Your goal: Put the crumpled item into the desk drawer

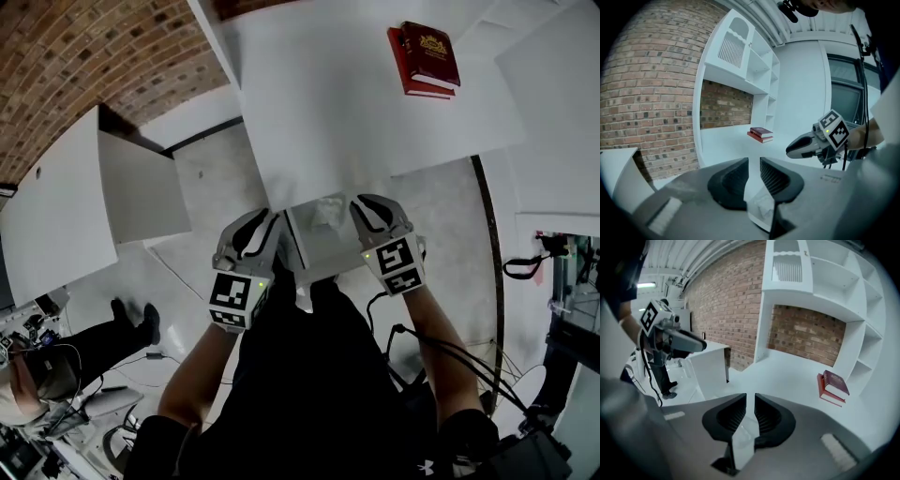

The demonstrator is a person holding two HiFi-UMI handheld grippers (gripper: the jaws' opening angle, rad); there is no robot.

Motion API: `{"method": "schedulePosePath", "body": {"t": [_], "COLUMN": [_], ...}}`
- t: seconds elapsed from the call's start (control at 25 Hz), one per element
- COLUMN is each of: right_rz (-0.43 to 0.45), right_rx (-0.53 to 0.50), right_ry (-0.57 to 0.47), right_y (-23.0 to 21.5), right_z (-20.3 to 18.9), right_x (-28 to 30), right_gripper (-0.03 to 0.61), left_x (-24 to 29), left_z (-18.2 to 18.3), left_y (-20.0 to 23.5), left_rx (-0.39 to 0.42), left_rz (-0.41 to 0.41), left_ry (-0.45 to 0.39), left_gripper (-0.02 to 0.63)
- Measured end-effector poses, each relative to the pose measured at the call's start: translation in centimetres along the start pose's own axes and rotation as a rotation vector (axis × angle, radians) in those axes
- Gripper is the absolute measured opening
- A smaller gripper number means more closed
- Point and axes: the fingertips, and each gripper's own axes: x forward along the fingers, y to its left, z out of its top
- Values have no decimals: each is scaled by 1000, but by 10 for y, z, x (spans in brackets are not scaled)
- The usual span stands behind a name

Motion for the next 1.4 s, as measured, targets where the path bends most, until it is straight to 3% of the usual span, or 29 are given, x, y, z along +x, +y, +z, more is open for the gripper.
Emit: {"method": "schedulePosePath", "body": {"t": [0.16,0.4,0.56,0.88,1.4], "right_rz": [-41,-110,-166,-265,-449], "right_rx": [87,140,149,124,189], "right_ry": [-128,-253,-357,-514,-674], "right_y": [-12,-28,-45,-56,-71], "right_z": [38,82,116,171,190], "right_x": [-29,-69,-97,-152,-198], "right_gripper": [55,54,52,48,11], "left_x": [-4,-19,-27,-43,-46], "left_z": [31,76,115,182,212], "left_y": [-2,-8,-10,-25,-32], "left_rx": [-11,59,117,154,188], "left_rz": [13,9,4,-48,-94], "left_ry": [-49,-123,-210,-348,-405], "left_gripper": [84,84,84,84,84]}}
